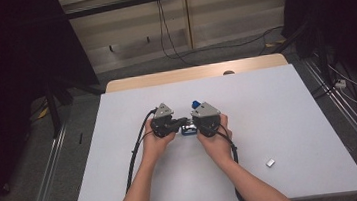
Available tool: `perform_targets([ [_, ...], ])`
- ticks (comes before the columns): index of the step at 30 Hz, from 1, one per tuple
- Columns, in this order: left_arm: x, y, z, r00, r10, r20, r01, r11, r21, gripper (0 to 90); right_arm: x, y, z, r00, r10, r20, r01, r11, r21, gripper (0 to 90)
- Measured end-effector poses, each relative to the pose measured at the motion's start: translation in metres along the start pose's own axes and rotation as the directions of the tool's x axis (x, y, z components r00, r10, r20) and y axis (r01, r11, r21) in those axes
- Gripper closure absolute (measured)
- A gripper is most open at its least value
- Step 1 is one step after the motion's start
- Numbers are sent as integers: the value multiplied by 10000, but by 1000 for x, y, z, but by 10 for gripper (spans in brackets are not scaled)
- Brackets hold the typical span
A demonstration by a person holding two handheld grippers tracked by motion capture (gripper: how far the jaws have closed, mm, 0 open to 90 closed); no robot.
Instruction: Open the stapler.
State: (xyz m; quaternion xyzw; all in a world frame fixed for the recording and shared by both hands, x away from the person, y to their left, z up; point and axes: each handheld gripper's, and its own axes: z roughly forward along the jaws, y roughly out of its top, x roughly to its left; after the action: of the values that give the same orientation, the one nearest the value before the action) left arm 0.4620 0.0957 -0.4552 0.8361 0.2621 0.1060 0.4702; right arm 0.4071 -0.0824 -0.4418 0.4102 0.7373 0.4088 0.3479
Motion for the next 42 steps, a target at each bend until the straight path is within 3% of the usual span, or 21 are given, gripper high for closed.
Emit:
perform_targets([
  [12, -2, 1, 2, 9999, 152, -46, -151, 9998, 142, 900, -30, -7, -17, 9967, 339, 738, -348, 9993, 99, 900],
  [19, -4, 2, 4, 9998, 191, -27, -190, 9996, 186, 900, -38, -11, -19, 9962, 601, 633, -614, 9979, 195, 900],
  [26, -4, 1, 7, 9998, 127, 152, -129, 9998, 167, 900, -38, -10, -20, 9975, 434, 559, -448, 9987, 245, 900],
  [29, -5, 2, 7, 9997, 232, 47, -233, 9995, 231, 900, -41, -12, -19, 9964, 713, 454, -725, 9971, 250, 900],
  [33, -4, 1, 6, 9999, 104, 125, -106, 9998, 189, 900, -43, -14, -19, 9971, 535, 544, -556, 9978, 367, 900],
  [42, -3, 1, 6, 9997, -44, 240, 40, 9999, 158, 900, -64, -34, -19, 9923, 952, 796, -1035, 9888, 1078, 900],
])
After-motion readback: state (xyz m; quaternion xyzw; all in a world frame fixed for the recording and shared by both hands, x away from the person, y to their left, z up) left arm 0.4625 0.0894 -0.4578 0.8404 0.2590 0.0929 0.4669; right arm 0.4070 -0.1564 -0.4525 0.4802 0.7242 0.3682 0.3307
